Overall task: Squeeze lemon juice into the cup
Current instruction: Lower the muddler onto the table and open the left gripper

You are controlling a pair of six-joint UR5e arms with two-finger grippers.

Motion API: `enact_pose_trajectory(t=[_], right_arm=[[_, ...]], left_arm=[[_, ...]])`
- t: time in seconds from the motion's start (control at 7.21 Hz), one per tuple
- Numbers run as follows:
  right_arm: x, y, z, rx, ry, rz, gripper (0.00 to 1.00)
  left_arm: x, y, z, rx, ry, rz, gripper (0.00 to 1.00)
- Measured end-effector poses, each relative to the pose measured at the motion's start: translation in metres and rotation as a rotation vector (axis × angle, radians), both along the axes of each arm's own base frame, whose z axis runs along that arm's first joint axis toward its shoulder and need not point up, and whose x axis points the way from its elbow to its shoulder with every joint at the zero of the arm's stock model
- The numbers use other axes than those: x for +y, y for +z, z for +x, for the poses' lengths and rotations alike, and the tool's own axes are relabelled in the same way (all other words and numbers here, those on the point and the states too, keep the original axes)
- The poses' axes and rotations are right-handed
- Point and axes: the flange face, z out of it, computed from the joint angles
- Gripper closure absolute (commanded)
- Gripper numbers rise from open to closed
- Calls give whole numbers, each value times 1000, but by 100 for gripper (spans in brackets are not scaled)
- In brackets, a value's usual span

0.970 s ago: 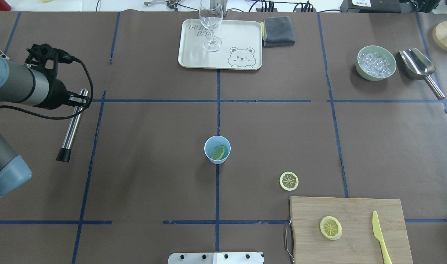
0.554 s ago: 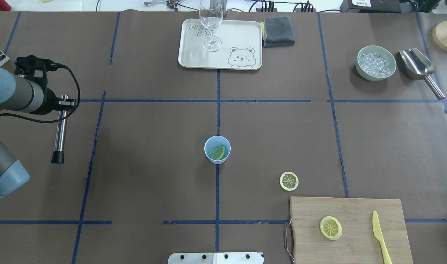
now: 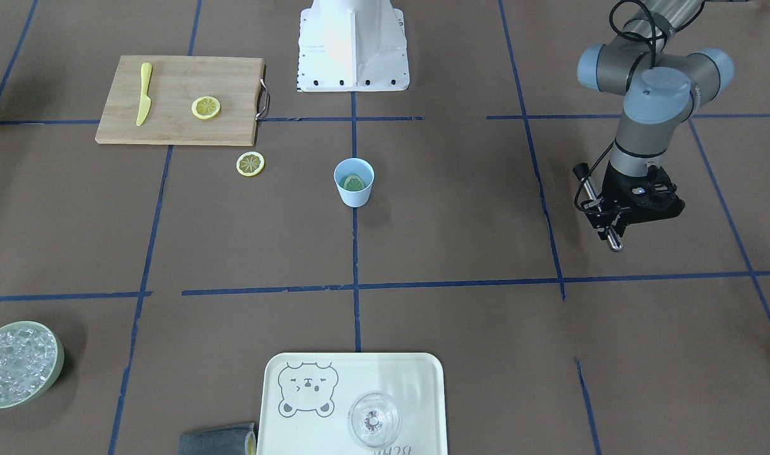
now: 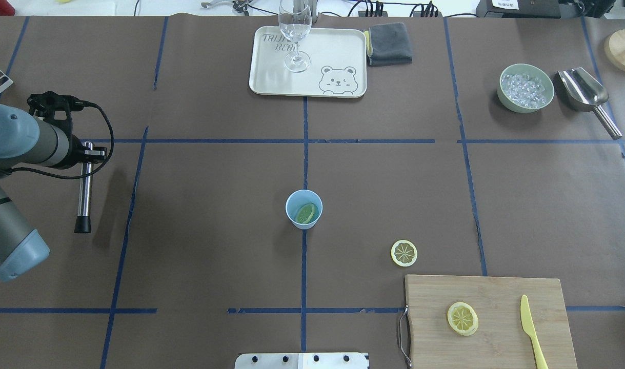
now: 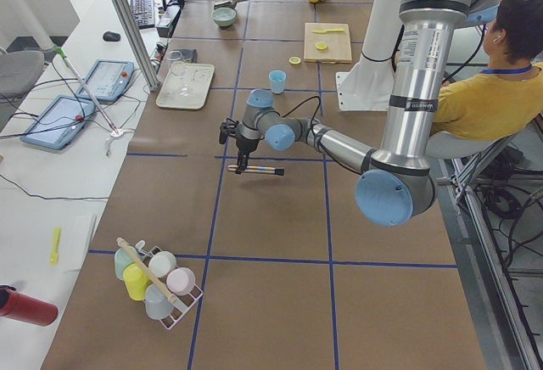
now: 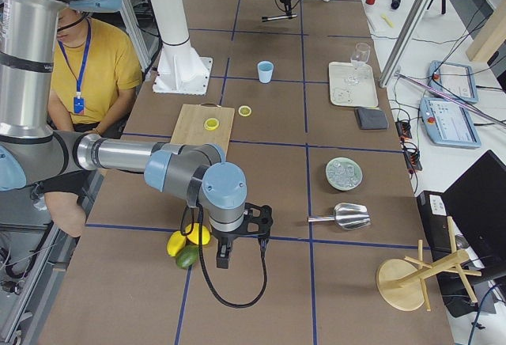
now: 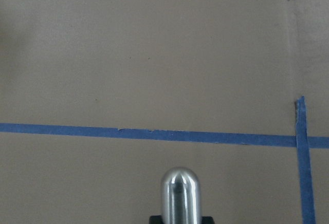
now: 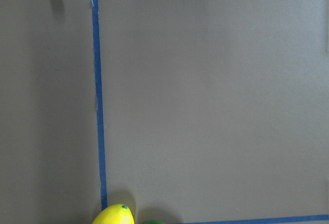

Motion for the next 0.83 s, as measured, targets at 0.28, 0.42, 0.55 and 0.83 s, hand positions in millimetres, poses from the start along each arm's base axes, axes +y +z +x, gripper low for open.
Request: enact_pose_trajectory(t=[0.28, 0.42, 0.55, 0.83], right_arm=[[0, 0, 0, 0, 0, 1, 0], [0, -1, 0, 0, 1, 1, 0], [0, -1, 0, 0, 1, 1, 0], [-1, -1, 0, 0, 0, 2, 0]], left_arm=[[12, 6, 19, -14, 29, 7, 72], [15, 9, 25, -20, 39, 7, 62], [16, 11, 27, -24, 44, 7, 1], [16, 9, 28, -31, 76, 34, 0]])
